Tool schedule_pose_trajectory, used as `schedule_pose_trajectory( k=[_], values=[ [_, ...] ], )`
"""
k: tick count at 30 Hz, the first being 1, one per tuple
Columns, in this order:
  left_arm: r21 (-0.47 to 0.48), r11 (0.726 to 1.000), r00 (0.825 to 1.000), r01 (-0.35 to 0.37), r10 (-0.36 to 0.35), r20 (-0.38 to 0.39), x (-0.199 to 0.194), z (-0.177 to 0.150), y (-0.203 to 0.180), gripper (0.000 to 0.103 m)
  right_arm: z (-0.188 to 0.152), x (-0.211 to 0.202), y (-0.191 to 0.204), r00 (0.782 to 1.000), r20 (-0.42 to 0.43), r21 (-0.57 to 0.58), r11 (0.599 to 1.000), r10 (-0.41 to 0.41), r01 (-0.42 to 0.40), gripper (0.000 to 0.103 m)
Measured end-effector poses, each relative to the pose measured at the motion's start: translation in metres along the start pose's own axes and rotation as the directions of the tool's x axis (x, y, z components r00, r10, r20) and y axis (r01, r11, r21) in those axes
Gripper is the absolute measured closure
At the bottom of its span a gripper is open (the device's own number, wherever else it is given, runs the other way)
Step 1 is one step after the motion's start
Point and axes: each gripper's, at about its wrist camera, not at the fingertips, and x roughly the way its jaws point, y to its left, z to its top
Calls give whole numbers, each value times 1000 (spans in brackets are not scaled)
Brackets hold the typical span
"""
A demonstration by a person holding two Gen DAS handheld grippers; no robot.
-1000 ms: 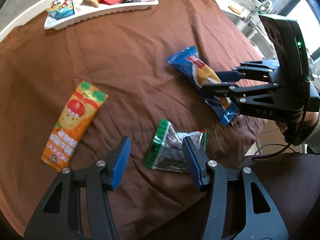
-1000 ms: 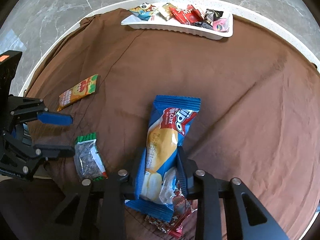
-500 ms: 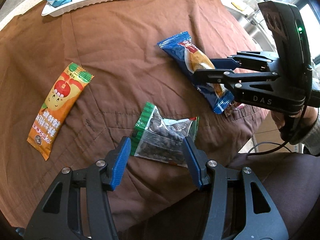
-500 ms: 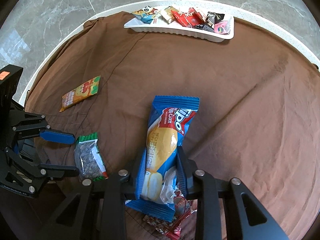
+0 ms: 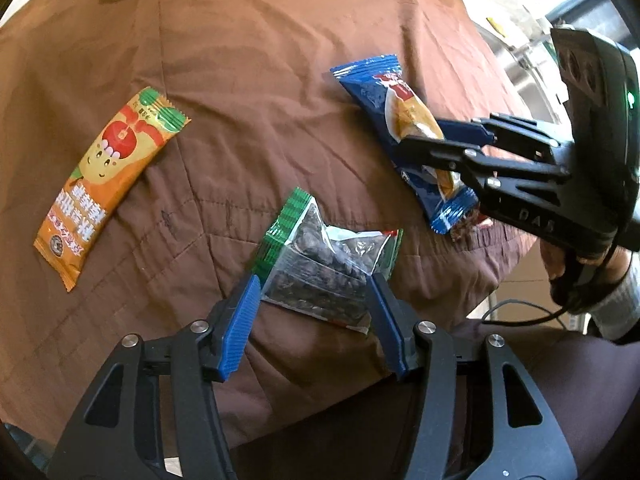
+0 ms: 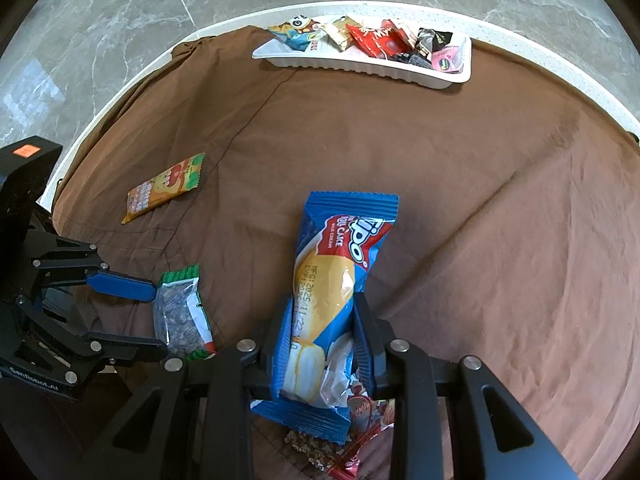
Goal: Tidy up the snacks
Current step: 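Grasp the orange apple-print packet with the left tool while the right tool holds the blue packet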
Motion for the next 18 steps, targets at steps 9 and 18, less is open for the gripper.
schedule_pose_trajectory(
  k=[9, 18],
  values=[
    [25, 998, 999, -51, 51, 19, 7, 12, -18, 49, 1, 1, -2, 1000, 11, 2, 1000, 9, -9, 72],
    [87, 990, 992, -106, 99, 79, 8, 33, -34, 49, 0, 0, -3, 1000, 19, 14, 1000, 15, -15, 72]
  ],
)
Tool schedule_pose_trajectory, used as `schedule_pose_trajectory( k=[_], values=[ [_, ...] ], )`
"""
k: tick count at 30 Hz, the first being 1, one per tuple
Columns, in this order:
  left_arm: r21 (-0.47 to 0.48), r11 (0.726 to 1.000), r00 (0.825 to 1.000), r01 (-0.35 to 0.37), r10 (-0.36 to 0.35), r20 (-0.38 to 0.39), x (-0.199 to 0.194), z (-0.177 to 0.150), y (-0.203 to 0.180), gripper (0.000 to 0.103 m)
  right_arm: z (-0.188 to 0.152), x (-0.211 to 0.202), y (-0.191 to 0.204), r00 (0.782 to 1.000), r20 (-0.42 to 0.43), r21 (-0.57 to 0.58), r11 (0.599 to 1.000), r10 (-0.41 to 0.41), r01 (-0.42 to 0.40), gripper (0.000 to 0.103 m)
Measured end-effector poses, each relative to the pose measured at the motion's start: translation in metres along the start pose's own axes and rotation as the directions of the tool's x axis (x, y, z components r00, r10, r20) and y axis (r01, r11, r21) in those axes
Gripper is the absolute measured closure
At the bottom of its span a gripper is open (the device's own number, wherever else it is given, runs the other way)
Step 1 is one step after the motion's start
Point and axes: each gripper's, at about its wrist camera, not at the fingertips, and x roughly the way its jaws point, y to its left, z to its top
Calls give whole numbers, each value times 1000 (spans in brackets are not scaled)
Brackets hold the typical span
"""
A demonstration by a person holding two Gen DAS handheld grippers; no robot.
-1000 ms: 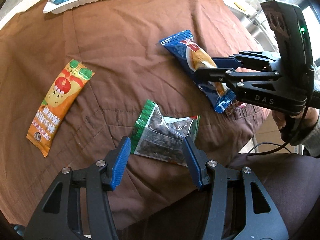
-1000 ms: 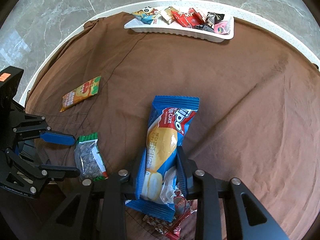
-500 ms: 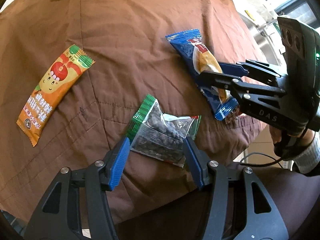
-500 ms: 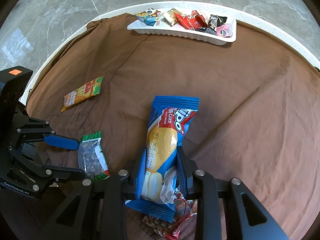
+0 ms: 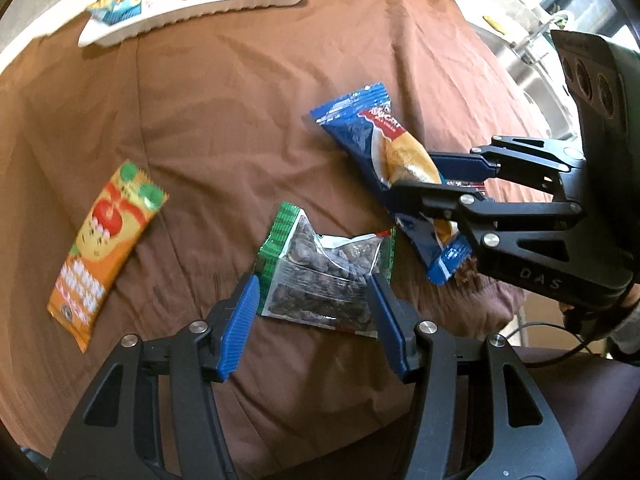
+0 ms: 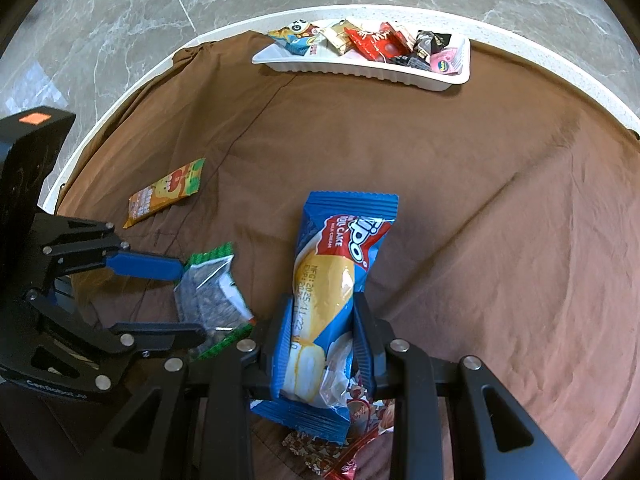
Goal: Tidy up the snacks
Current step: 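Grasp the orange apple-print packet with the left tool while the right tool holds the blue packet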
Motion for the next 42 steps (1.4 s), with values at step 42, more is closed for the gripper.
schedule_pose_trajectory(
  k=[42],
  values=[
    [121, 954, 961, -274, 269, 57, -7, 14, 103, 42, 5, 11, -6, 1000, -16, 18, 1000, 12, -12, 71]
  ],
)
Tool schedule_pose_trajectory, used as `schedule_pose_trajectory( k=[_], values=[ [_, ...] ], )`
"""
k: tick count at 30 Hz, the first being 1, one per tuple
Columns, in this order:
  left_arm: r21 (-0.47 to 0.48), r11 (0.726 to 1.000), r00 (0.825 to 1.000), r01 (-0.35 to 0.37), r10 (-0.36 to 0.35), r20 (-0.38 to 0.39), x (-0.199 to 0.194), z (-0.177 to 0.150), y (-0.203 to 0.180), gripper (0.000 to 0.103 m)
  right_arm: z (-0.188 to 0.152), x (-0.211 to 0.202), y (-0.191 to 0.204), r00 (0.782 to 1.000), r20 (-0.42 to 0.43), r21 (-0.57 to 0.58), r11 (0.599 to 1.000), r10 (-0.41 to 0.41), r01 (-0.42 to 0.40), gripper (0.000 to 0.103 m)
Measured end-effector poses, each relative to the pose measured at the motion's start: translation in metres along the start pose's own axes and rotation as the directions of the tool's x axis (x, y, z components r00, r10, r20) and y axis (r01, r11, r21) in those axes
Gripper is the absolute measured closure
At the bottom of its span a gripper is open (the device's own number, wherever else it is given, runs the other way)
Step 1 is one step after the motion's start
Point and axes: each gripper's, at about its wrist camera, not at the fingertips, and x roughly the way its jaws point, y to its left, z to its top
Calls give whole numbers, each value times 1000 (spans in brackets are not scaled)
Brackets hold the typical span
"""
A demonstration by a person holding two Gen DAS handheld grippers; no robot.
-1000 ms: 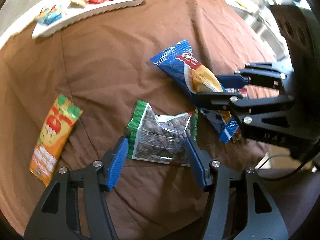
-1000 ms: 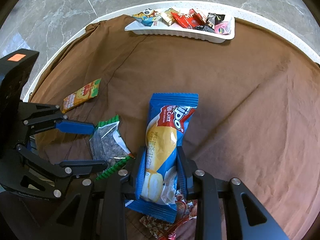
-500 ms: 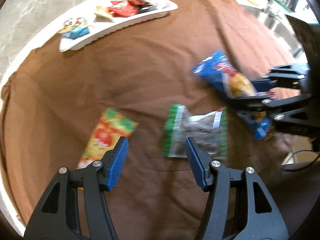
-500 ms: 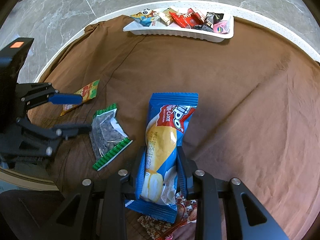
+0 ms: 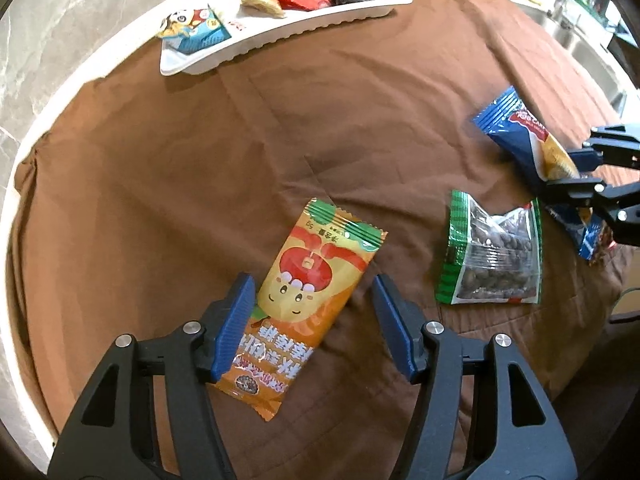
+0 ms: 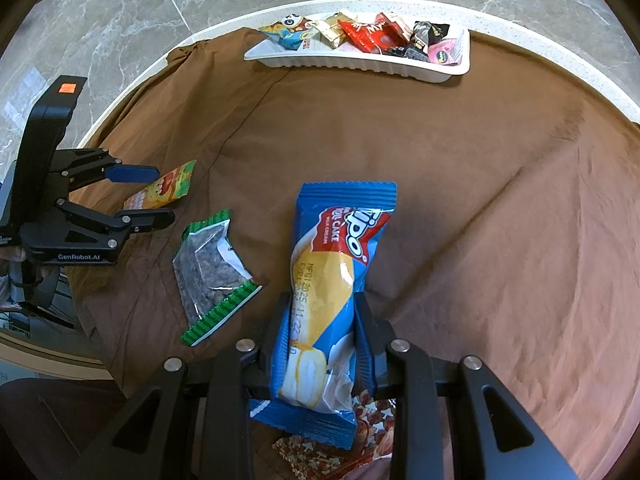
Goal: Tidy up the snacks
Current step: 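Grasp the orange apple-print packet with the left tool while the right tool holds the blue packet, then carry the orange packet and blue packet over the tray and release both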
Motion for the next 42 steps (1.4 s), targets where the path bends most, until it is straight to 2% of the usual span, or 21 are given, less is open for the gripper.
schedule_pose_trajectory(
  k=[3, 8, 10, 15, 18, 25, 32, 42],
  values=[
    [-1, 1000, 1000, 14, -14, 5, -1, -1, 2, 38, 2, 1, 0, 1000, 0, -2, 1000, -3, 3, 71],
    [-24, 996, 997, 83, -83, -3, 1, -2, 11, 41, 4, 1, 0, 1000, 1, -11, 1000, -3, 3, 72],
    [-19, 994, 994, 111, -111, -3, 0, -3, 12, 51, 5, 1, -2, 1000, 2, -9, 1000, 2, -2, 73],
    [-10, 993, 993, 118, -118, -3, -4, -4, 12, 66, 8, 3, -7, 999, -3, 26, 999, 37, -37, 73],
    [-57, 986, 988, 157, -157, 1, -7, -6, 19, 69, 10, 3, -11, 998, -3, 50, 997, 58, -57, 73],
    [-138, 956, 966, 259, -256, 42, -16, -5, 32, 70, 14, 0, -20, 993, 5, 110, 987, 117, -116, 73],
    [-171, 935, 950, 312, -302, 82, -26, 5, 38, 70, 21, -6, -32, 985, 24, 179, 968, 174, -175, 73],
    [-196, 907, 925, 373, -349, 148, -38, 49, 51, 70, 51, -20, -48, 971, 70, 239, 941, 227, -238, 73]
  ],
)
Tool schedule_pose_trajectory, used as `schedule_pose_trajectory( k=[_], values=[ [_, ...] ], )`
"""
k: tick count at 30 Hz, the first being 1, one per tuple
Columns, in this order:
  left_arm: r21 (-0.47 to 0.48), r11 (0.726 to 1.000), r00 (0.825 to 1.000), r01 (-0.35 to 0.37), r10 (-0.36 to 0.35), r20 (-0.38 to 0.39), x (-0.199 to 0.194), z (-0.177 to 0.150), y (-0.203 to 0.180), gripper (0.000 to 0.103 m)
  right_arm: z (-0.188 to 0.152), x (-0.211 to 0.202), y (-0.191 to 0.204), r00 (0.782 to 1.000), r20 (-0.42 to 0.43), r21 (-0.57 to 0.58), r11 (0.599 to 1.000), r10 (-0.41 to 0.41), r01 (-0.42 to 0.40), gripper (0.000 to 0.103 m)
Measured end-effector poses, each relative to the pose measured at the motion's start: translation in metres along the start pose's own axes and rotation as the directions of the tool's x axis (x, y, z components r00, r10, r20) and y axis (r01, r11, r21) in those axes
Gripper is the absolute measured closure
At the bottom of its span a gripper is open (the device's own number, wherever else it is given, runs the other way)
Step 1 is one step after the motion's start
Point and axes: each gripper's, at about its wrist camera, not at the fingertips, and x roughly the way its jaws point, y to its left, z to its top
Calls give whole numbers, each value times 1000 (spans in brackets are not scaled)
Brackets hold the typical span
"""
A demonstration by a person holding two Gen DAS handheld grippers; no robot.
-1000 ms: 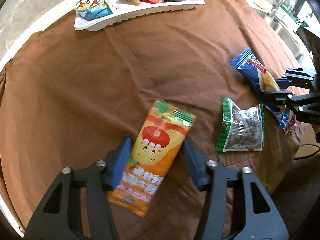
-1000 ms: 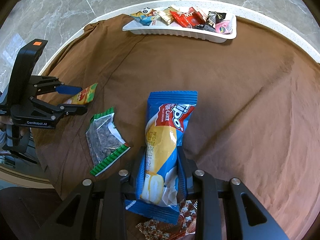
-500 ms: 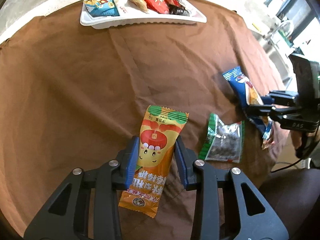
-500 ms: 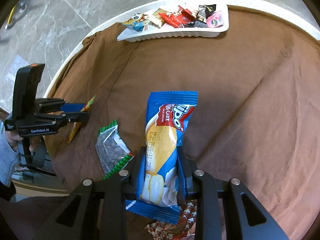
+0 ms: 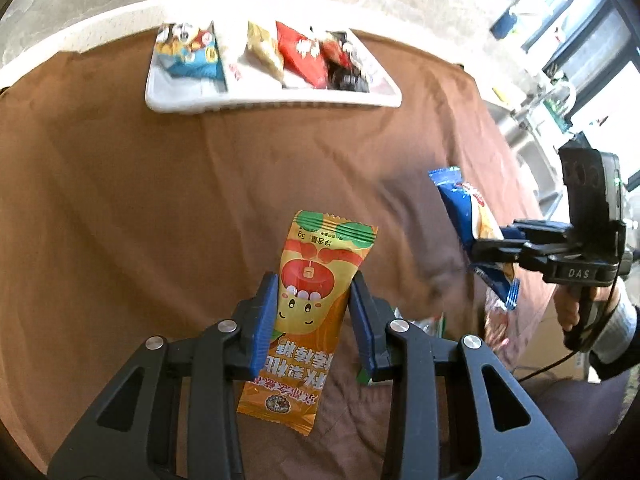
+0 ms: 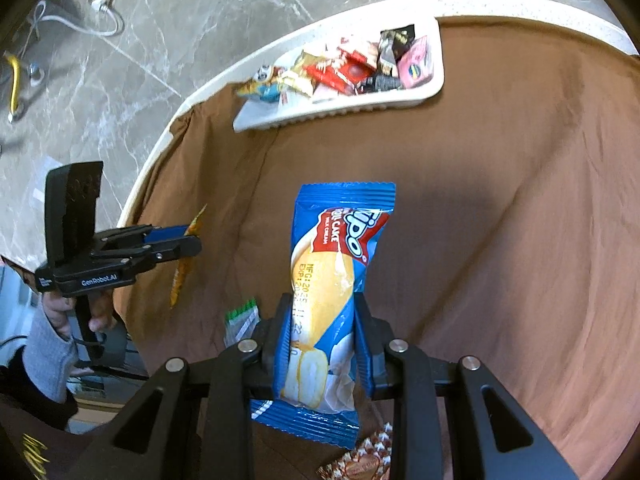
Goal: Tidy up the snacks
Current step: 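Carry the orange packet and blue packet over the tray and release both, then move both open tools back over the remaining green and red packets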
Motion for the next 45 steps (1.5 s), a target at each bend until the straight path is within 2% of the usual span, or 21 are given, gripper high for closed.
schedule_pose_trajectory(
  k=[4, 14, 22, 28, 32, 36, 39, 45],
  values=[
    [-27, 999, 999, 43, -42, 33, -5, 31, 6, 70, 27, -9, -3, 999, 23, 28, 999, 30, -30, 73],
    [-31, 996, 992, 84, -81, 98, -3, 128, 18, 70, 117, -13, -2, 996, 82, 14, 999, 45, -46, 73],
    [-77, 993, 989, 90, -80, 122, 24, 201, 52, 70, 196, 23, 4, 994, 93, 4, 999, 48, -49, 73],
    [-120, 990, 987, 73, -55, 149, 42, 234, 78, 70, 241, 61, 4, 995, 91, 5, 1000, 29, -30, 73],
    [-154, 986, 986, 68, -43, 164, 55, 245, 92, 69, 257, 81, 2, 996, 88, 4, 1000, -13, 13, 72],
    [-167, 985, 985, 37, -7, 172, 66, 251, 98, 63, 261, 90, 9, 990, 99, -48, 994, -96, 101, 71],
    [-170, 985, 982, -12, 44, 183, 66, 247, 97, 52, 257, 83, 18, 983, 137, -92, 986, -124, 137, 66],
    [-178, 983, 970, -43, 84, 228, 46, 239, 93, 52, 235, 44, 36, 974, 188, -146, 977, -127, 156, 66]
  ],
)
